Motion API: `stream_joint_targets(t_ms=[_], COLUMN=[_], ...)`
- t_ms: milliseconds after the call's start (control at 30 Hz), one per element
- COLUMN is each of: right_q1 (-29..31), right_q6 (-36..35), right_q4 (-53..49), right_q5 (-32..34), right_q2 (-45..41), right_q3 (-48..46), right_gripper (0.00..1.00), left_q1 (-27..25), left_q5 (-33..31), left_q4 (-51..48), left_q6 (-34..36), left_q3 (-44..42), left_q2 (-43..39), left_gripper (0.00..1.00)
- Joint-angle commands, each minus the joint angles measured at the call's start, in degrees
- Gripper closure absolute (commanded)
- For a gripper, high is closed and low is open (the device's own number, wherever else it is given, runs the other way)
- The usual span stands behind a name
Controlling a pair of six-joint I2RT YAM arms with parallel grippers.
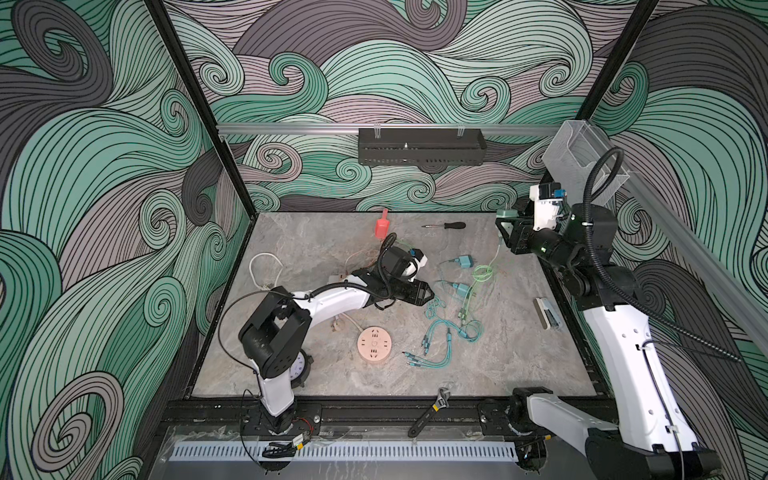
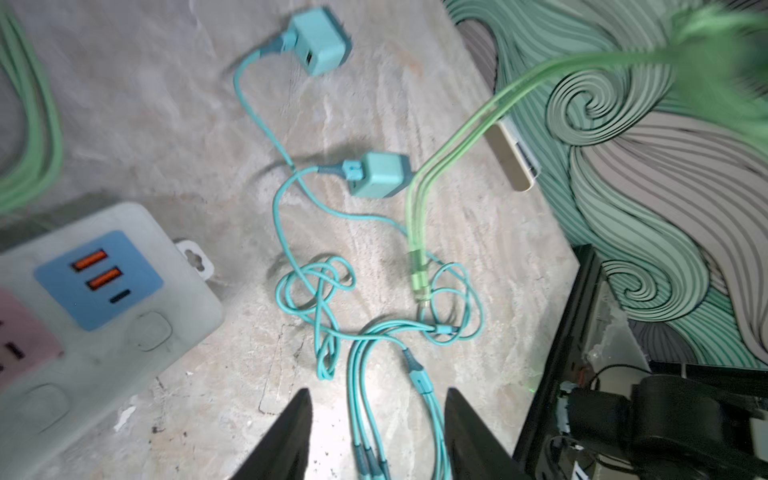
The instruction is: Insert the plug
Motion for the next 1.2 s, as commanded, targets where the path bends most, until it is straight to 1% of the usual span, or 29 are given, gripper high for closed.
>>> stream_joint_targets(t_ms=[0,67,167,200,267,400,500,600,700,800,933,1167], right_q1=[3.4,5.4,8.49,9.4,10.86,14.41,17.93,21.54,25.38,28.59,32.59,37.82], right_q6=[-1.83,-3.1,-5.07,-5.93,-7.67,-11.05,-13.36,-15.03,-17.02,-18.07,-19.9,-22.03], right_q4=[1.25,1.36,1.62,1.53,1.5,2.78,2.72,3.13,3.54,3.63,2.8,2.59], right_q5=[-4.1,-5.07,-6.47,-6.64,-7.82,-10.88,-11.41,-10.54,-9.26,-8.23,-5.06,-1.59], right_q2=[-1.38,-1.52,-1.44,-1.37,-1.35,-1.13,-0.26,0.81,1.57,2.95,4.96,8.1], right_q3=[-1.93,-3.26,-5.34,-5.9,-7.08,-9.84,-11.01,-12.11,-12.88,-12.93,-12.31,-11.36], right_gripper=[0.76,0.76,0.76,0.76,0.76,0.74,0.73,0.73,0.73,0.72,0.73,0.73], left_q1=[0.98,1.36,2.01,2.45,3.54,6.18,7.35,8.38,8.57,8.65,8.65,8.66], left_q5=[-1.2,-2.46,-8.0,-9.65,-10.53,-6.14,-2.02,2.99,7.68,11.95,14.65,16.62], left_q4=[-6.59,-7.4,-9.21,-9.62,-10.1,-14.22,-15.21,-15.51,-16.35,-14.89,-12.68,-12.48], left_q6=[2.07,2.37,1.3,1.14,0.97,2.04,2.38,1.78,2.08,1.5,-0.1,-0.98], left_q3=[2.08,0.73,-1.67,-2.69,-4.65,-6.22,-7.58,-8.58,-9.17,-10.9,-12.82,-13.63], left_q2=[-6.33,-10.2,-16.42,-19.81,-23.96,-30.75,-34.86,-37.14,-37.52,-38.21,-39.46,-39.43], left_gripper=[0.4,0.37,0.36,0.35,0.32,0.19,0.15,0.15,0.15,0.16,0.16,0.18])
